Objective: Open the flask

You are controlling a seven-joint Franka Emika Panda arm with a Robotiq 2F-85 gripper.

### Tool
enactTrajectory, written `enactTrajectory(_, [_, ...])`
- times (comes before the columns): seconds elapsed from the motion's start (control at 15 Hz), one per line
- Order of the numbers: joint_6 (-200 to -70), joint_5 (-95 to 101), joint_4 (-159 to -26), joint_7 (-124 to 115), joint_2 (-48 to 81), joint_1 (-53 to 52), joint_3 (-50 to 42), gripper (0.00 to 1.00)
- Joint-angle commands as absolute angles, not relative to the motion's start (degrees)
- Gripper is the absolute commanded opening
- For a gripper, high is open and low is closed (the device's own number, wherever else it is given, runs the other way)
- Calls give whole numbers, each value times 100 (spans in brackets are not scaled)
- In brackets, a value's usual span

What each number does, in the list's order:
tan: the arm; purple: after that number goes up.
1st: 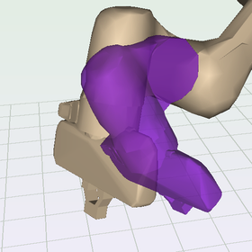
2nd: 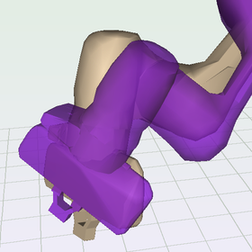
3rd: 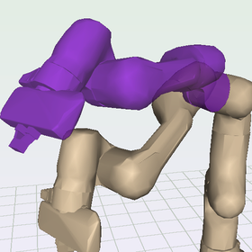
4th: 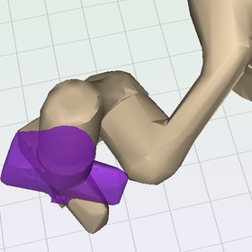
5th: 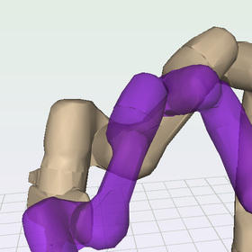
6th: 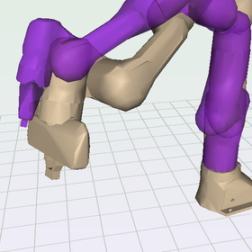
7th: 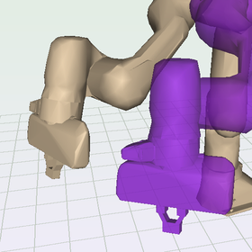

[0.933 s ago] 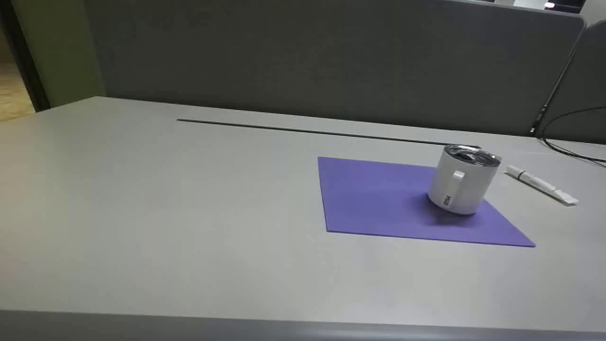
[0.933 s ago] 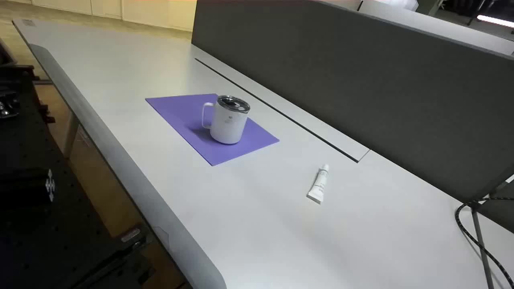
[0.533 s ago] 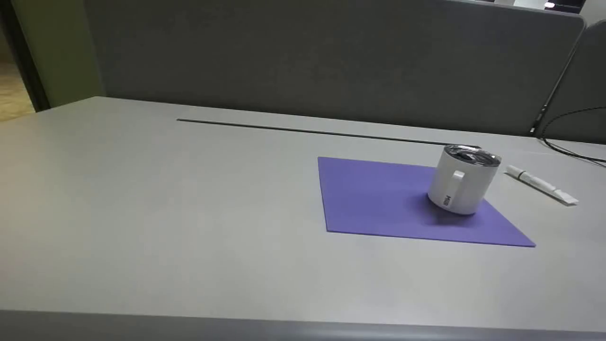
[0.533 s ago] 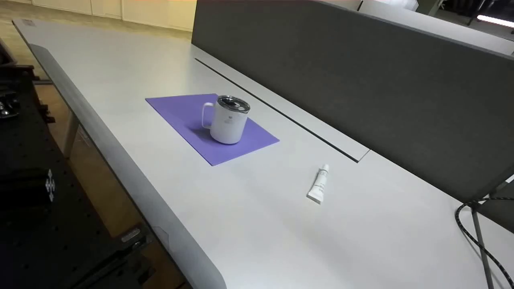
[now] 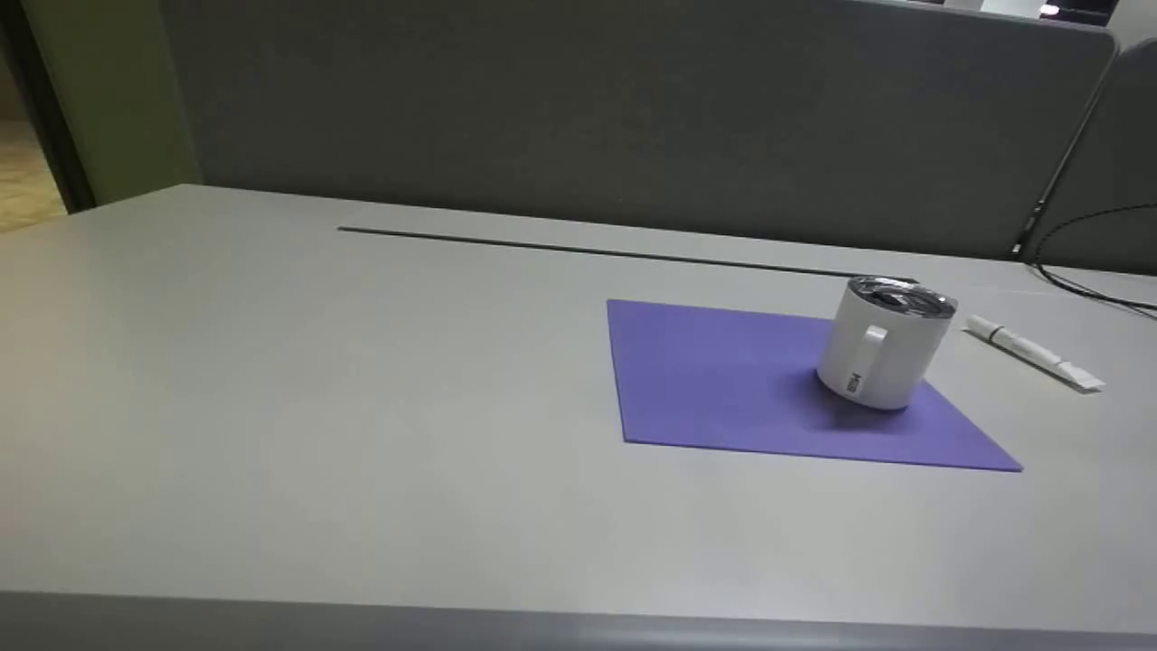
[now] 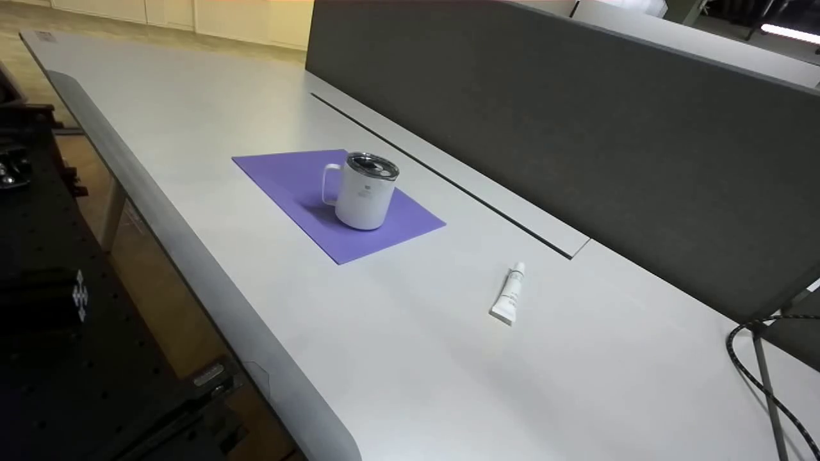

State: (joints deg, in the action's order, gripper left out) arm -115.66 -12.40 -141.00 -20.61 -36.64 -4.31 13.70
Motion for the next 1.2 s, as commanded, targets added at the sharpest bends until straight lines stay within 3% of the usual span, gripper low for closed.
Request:
enactTrajectory(0.0, [-12491, -545, -14401, -1419, -3201, -85, 1023, 69])
enactTrajectory(0.6, [-13940, 451, -14657, -689, -1713, 491, 209, 5])
enactTrajectory(0.73, [-14020, 619, -14676, -680, -1552, 589, 84, 0])
enactTrajectory(1.13, [-13878, 615, -14652, -710, -1370, 612, -77, 1])
